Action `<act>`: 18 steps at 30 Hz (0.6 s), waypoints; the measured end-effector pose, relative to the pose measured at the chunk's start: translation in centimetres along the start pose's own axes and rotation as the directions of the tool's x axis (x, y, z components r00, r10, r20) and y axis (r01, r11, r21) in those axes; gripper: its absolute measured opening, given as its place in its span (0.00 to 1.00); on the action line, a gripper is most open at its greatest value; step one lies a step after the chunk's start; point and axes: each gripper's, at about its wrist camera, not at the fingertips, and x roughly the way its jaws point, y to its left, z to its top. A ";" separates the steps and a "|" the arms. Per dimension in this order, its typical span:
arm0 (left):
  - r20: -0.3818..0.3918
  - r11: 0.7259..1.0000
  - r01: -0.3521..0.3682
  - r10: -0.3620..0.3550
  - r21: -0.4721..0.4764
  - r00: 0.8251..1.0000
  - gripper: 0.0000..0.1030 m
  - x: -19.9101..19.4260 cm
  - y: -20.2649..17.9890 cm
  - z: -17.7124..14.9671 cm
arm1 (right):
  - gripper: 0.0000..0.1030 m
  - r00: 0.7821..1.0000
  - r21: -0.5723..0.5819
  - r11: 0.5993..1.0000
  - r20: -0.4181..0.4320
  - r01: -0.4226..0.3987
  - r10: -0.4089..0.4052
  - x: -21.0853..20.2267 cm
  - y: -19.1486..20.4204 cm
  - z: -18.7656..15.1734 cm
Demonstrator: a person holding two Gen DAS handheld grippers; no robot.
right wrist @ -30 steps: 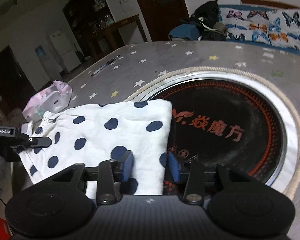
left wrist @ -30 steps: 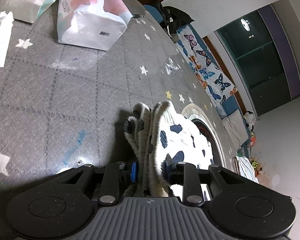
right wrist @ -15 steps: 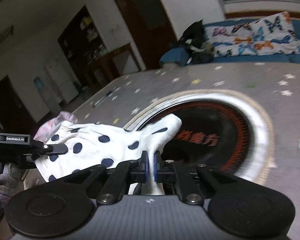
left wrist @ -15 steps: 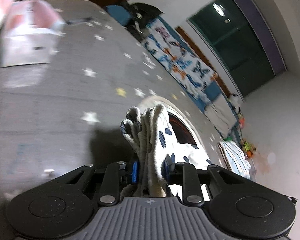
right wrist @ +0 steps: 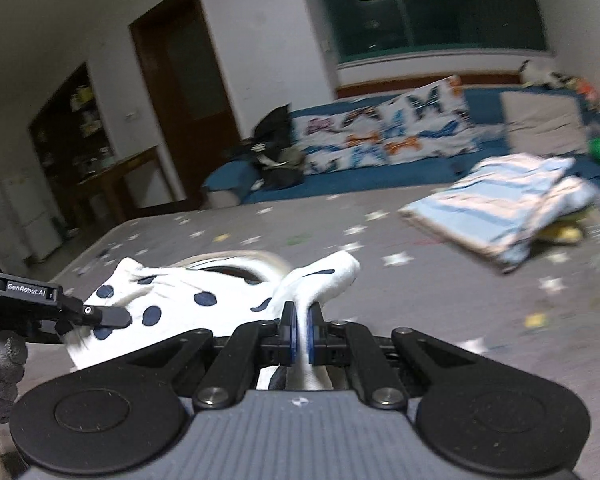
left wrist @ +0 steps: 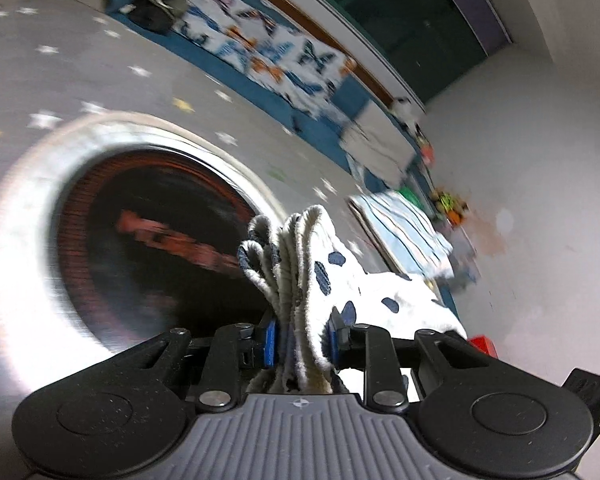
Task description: Fold clothes
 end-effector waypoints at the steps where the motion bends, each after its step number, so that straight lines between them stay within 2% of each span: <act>1: -0.012 1.000 0.006 -0.005 0.012 1.000 0.25 1.1 -0.7 0.0 | 0.04 1.000 0.005 1.000 0.005 0.021 -0.021 -0.3 -0.9 0.2; 6: -0.057 0.998 0.028 -0.024 0.057 0.998 0.25 5.5 -3.5 -0.1 | 0.04 0.994 0.022 0.994 0.015 0.106 -0.107 -1.2 -4.8 0.8; 10: -0.076 0.994 0.008 0.000 0.105 0.997 0.27 8.0 -4.7 -0.5 | 0.04 0.989 0.046 0.988 0.000 0.149 -0.149 -1.1 -7.2 0.1; 13: -0.088 0.988 -0.034 0.048 0.149 0.995 0.34 9.3 -4.8 -1.0 | 0.05 0.982 0.076 0.979 -0.040 0.188 -0.185 -0.1 -8.9 -1.2; 15: -0.098 0.984 -0.061 0.079 0.169 0.992 0.48 9.8 -4.7 -1.3 | 0.08 0.978 0.100 0.974 -0.074 0.204 -0.197 0.7 -9.9 -2.2; 18: -0.079 0.977 -0.067 0.084 0.201 0.993 0.52 9.0 -4.6 -1.3 | 0.15 0.976 0.115 0.972 -0.093 0.205 -0.195 1.0 -11.0 -3.1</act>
